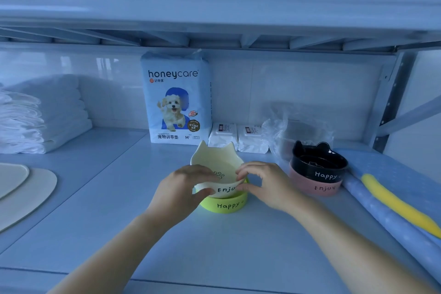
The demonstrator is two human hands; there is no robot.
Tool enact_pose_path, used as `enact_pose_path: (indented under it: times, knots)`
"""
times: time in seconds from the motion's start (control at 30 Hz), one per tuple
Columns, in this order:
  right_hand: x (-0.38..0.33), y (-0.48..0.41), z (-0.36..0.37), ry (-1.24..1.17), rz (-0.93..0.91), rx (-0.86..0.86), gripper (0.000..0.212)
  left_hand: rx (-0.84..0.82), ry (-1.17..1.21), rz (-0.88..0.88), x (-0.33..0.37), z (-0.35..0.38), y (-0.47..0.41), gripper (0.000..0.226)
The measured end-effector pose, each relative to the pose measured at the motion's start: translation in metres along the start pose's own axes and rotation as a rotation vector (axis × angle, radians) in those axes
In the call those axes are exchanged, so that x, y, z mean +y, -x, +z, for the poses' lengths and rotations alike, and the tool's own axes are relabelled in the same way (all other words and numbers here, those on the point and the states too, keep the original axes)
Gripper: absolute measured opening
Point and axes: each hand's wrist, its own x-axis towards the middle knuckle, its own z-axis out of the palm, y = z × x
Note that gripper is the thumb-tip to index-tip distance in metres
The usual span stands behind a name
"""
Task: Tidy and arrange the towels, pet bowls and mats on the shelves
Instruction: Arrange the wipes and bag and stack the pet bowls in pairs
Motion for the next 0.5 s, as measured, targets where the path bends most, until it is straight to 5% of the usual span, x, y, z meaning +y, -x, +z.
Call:
enact_pose_path:
  times: [0.07, 0.27, 0.5]
  knots:
    - [0.000, -0.001, 0.000, 0.001, 0.010, -0.008, 0.015, -0.004, 0.026, -0.014, 0.002, -0.002, -0.001, 0.036]
    - [-0.001, 0.000, -0.002, 0.017, -0.040, -0.033, 0.013, -0.128, 0.237, -0.265, -0.009, 0.000, 0.003, 0.101]
    - [0.007, 0.006, -0.006, 0.074, -0.051, -0.022, 0.012, -0.187, 0.480, -0.354, -0.006, 0.024, -0.010, 0.113]
